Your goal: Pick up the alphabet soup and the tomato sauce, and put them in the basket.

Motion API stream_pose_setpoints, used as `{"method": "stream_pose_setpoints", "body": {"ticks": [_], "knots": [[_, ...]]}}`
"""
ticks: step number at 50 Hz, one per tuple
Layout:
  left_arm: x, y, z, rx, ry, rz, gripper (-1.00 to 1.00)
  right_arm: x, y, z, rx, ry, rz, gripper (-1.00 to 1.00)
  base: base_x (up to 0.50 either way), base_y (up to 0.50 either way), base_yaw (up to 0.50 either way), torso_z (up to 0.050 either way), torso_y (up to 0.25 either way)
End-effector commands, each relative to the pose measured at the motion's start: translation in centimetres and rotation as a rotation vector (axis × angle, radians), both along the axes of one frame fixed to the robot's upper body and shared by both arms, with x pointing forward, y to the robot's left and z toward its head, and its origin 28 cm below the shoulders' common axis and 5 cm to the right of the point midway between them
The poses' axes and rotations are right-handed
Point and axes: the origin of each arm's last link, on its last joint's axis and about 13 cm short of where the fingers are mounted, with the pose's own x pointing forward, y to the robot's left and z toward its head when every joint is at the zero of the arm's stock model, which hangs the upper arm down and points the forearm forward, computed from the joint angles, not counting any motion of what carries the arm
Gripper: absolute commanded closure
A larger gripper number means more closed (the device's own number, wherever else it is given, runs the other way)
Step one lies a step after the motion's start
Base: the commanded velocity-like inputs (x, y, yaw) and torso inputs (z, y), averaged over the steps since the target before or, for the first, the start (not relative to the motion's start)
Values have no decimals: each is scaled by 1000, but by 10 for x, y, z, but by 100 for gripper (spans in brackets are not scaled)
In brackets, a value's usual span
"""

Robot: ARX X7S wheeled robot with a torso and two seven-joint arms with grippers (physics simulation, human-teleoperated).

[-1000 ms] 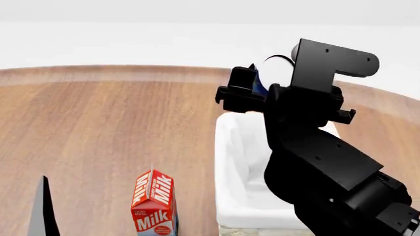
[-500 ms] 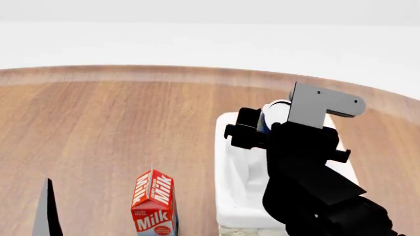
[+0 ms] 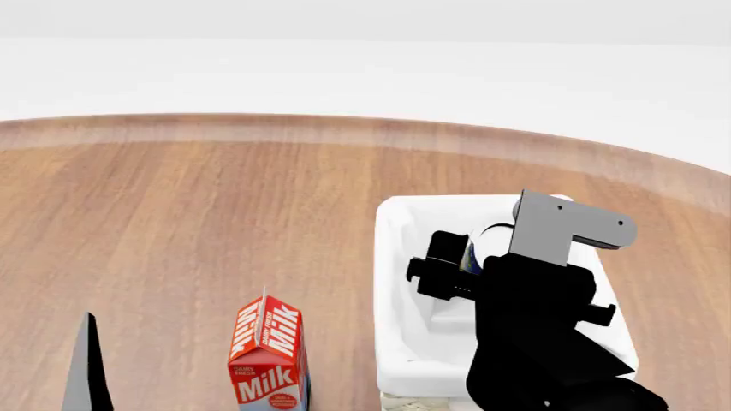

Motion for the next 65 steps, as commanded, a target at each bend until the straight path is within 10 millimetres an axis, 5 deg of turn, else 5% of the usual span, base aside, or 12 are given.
{"method": "stream_pose_setpoints", "body": {"ticks": [1, 39, 40, 65], "knots": [[0, -1, 1, 3, 0, -3, -100, 2, -6, -9, -33, -7, -4, 100, 0, 0, 0, 0, 0], [0, -1, -2, 1, 5, -5, -100, 0, -5, -13, -51, 6, -4, 100, 0, 0, 0, 0, 1], [0, -1, -2, 1, 4, -5, -100, 1, -6, -13, -44, 10, -7, -100, 0, 0, 0, 0, 0], [1, -1, -3, -3, 6, -8, -100, 2, -4, -2, -43, -69, 0, -100, 0, 0, 0, 0, 0]]}}
